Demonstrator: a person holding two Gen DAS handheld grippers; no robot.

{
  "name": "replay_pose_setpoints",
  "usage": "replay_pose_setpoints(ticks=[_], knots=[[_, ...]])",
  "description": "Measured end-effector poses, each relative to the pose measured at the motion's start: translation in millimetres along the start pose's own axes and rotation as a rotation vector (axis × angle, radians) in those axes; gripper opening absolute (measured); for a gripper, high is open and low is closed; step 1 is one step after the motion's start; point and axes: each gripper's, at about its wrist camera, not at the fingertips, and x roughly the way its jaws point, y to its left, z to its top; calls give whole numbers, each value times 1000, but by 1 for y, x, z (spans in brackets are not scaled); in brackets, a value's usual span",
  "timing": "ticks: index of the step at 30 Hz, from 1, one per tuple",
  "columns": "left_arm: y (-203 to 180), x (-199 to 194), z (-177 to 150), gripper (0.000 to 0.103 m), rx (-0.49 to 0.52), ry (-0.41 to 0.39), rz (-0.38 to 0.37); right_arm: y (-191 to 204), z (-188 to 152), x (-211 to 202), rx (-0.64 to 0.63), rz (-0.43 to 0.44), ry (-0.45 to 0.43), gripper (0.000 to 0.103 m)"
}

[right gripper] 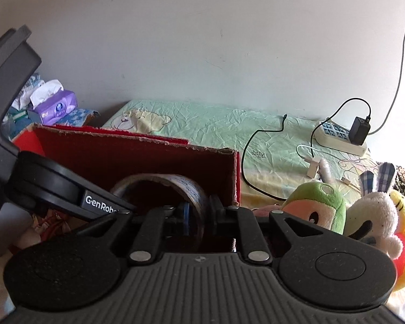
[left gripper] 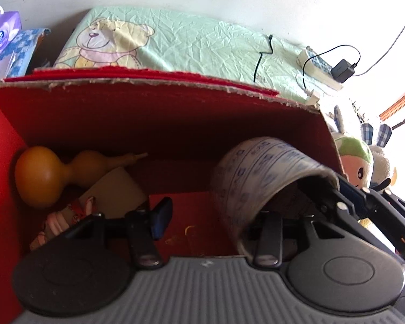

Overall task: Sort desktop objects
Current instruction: 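Lower the tape roll into the bin beside the gift box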

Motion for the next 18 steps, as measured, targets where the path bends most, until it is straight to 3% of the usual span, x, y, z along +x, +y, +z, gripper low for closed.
replay_pose_setpoints(ticks=[2,4,14,18], knots=[[3,-3,-1,64,-16,-18,-3,-5,1,-5,22,-8,-13,20],[4,-5,0,70,-24,-31,-3,-13,2,-2,42,5,-17,19],[2,-11,-3,70,21,-59,70,-23,6,-13,142,38,-108,20],[1,-14,-4,70,41,-79,95,-26,6,-8,162,49,-97,20]])
